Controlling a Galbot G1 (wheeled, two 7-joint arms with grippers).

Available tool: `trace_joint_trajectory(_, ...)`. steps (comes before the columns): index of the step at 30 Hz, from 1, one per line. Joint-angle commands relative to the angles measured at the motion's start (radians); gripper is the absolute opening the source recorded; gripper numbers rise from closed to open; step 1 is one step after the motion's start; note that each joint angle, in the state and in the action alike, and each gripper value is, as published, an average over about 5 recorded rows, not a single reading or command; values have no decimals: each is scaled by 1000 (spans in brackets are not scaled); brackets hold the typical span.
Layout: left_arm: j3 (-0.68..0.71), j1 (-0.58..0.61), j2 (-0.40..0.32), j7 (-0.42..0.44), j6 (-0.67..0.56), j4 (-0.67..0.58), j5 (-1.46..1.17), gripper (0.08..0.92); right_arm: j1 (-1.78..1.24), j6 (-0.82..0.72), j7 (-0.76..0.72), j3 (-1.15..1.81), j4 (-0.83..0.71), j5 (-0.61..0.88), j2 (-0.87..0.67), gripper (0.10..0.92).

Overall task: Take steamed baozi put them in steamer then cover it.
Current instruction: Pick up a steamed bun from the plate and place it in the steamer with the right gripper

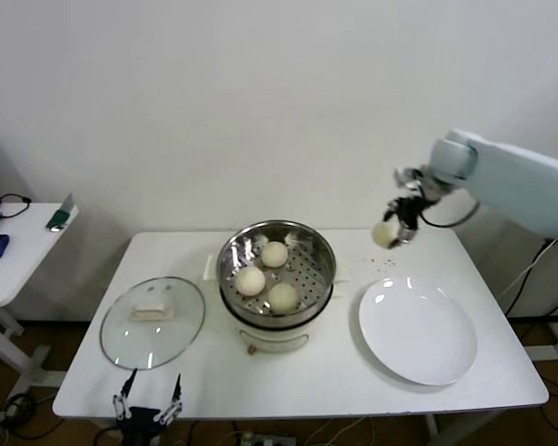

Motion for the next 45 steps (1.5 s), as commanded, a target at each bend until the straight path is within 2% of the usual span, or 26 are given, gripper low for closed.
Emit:
trace_joint_trajectory(1, 22, 4, 5, 5, 15, -70, 6, 823, 188, -76, 46, -202, 30, 336, 248, 712)
trace_joint_trajectory(10, 7, -3, 21, 15, 10, -89, -15, 823, 131, -109, 103, -237, 61, 373, 356, 716)
trace_joint_trajectory(31, -13, -41, 28, 14, 10, -42, -24, 823, -75, -110, 138, -224, -11, 207, 383, 722)
trace_joint_trajectory(39, -15, -39, 30, 13, 11, -43, -31, 823, -71, -115, 150, -203, -7, 195, 376, 814)
trace_joint_trajectory(45, -15, -38, 28, 13, 12, -44, -29, 823, -29, -109, 139, -187, 41, 213, 336, 822)
